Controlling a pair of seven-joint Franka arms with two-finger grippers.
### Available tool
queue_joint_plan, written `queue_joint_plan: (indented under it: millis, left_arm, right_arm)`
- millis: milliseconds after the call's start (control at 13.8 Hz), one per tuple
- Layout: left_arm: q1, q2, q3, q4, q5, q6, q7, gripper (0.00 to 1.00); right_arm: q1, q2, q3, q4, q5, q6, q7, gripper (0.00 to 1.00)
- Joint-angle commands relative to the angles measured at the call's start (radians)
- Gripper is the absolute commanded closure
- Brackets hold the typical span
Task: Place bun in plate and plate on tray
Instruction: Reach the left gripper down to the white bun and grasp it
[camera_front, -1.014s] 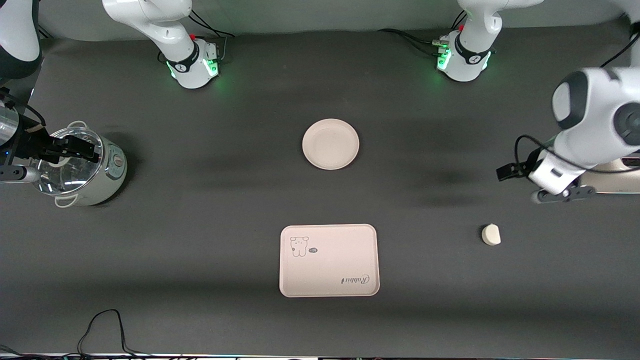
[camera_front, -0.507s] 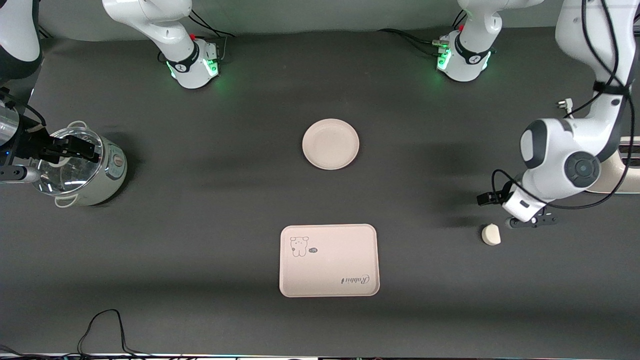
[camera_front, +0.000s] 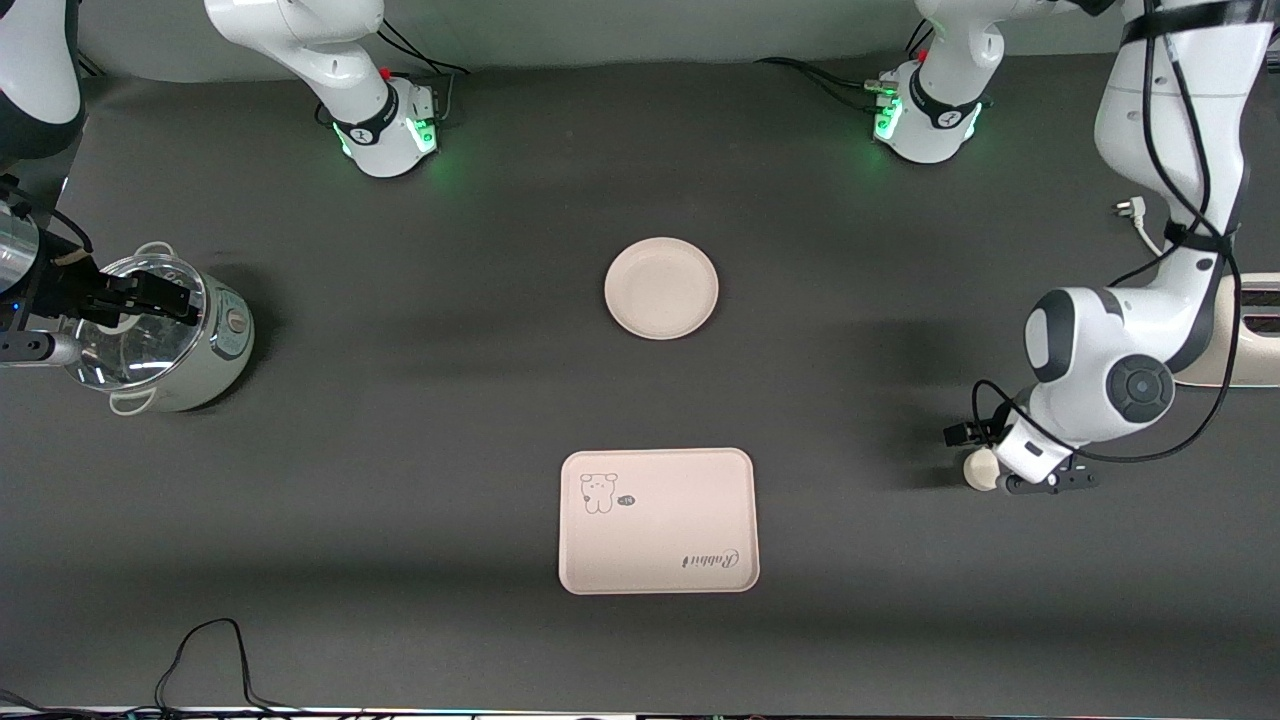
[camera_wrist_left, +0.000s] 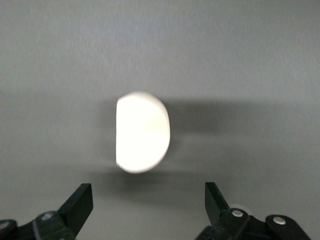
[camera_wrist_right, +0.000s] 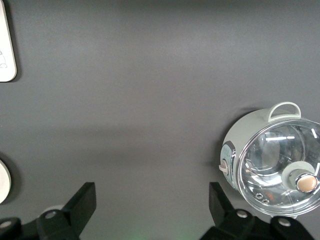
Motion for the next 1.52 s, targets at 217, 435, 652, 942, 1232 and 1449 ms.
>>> queue_joint_plan:
  millis: [217, 435, 652, 942, 1232, 1449]
  left_arm:
    - [0.0, 0.093, -0.002, 0.101, 0.019, 0.0, 0.012, 0.0]
    - [0.002, 0.098, -0.002, 0.101, 0.02, 0.001, 0.012, 0.0]
    - [0.003, 0.097, -0.002, 0.092, 0.02, 0.026, 0.012, 0.55]
    - [0.005, 0.092, -0.002, 0.093, 0.019, 0.01, 0.015, 0.87]
    - [0.012, -0.009, -0.002, 0.098, 0.02, -0.126, 0.016, 0.87]
    - [0.014, -0.171, -0.002, 0.098, 0.019, -0.331, 0.022, 0.85]
  right_arm:
    - [0.01, -0.005, -0.003, -0.001, -0.025, -0.002, 0.009, 0.0]
    - [0.01, -0.005, -0.001, -0.001, -0.025, -0.002, 0.009, 0.0]
    - [0.01, -0.005, -0.003, -0.003, -0.025, -0.002, 0.009, 0.0]
    - [0.008, -0.005, -0.001, -0.003, -0.025, -0.002, 0.008, 0.0]
    - [0.01, -0.005, -0.001, -0.004, -0.025, -0.002, 0.009, 0.0]
    - [0.008, -0.005, -0.003, -0.004, -0.025, -0.002, 0.009, 0.0]
